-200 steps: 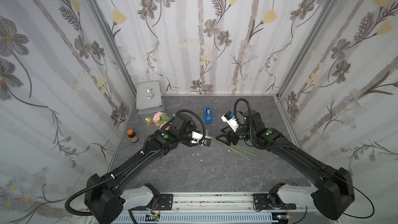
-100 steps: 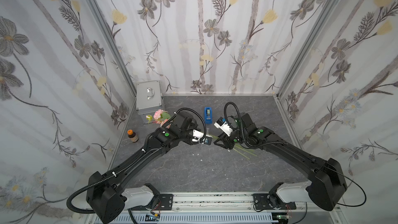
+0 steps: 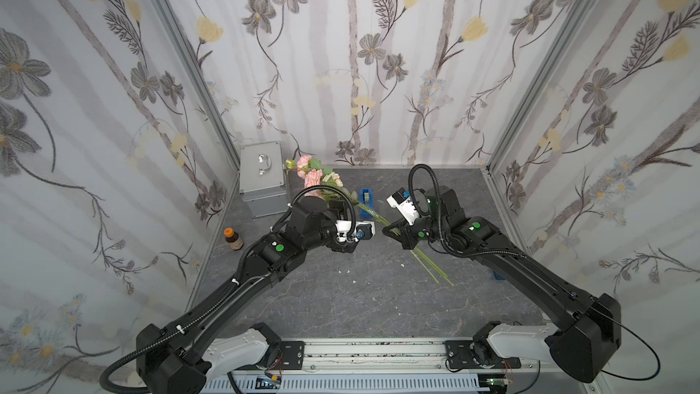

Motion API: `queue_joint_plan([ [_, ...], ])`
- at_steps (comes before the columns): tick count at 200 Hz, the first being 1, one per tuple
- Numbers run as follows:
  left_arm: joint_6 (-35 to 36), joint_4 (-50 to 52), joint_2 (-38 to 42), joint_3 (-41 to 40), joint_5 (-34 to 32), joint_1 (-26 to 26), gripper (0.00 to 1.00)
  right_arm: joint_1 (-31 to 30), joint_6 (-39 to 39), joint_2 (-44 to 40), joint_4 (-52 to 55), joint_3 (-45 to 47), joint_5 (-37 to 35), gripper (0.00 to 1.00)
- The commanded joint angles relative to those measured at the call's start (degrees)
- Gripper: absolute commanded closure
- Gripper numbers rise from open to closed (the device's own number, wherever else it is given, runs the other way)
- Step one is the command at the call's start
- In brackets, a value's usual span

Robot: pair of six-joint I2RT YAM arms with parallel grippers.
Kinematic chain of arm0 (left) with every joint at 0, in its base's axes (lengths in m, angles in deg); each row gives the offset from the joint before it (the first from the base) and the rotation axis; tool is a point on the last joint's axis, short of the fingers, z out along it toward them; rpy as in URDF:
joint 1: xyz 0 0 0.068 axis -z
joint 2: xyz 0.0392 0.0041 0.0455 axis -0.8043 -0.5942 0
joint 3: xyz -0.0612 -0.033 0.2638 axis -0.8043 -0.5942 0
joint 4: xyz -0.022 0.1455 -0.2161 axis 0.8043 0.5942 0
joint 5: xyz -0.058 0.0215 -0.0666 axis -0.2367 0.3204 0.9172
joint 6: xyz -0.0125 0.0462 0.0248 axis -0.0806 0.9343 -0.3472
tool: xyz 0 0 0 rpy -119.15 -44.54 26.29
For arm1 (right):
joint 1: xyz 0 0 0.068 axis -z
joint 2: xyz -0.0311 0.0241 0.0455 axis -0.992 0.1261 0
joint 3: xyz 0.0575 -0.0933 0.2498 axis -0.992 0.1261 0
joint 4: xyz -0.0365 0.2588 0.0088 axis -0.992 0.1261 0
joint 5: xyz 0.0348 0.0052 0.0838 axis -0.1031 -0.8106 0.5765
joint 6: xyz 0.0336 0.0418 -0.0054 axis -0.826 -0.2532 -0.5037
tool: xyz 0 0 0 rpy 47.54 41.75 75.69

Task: Wrap bouquets with tape
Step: Wrap the tape around the bouquet.

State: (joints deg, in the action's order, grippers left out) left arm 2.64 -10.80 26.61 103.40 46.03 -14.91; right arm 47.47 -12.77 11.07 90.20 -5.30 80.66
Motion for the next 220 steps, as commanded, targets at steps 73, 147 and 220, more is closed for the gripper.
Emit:
queue_joint_plan([
  [73, -81.5, -42.9, 5.2, -15.2, -3.9, 0.0, 0.05, 1.0, -18.3, -10.3, -14.0, -0.9, 6.3, 1.00],
  [147, -68.1, -43.4, 0.6, -12.0, 8.7, 0.0, 0.09, 0.2, -21.7, -14.4, -10.9, -2.6, 11.0, 1.00],
  [220, -61.5, -53.6, -7.7, -9.9, 14.0, -1.2, 0.16, -1.0, -21.1, -17.3, -9.1, -3.8, 14.1, 1.00],
])
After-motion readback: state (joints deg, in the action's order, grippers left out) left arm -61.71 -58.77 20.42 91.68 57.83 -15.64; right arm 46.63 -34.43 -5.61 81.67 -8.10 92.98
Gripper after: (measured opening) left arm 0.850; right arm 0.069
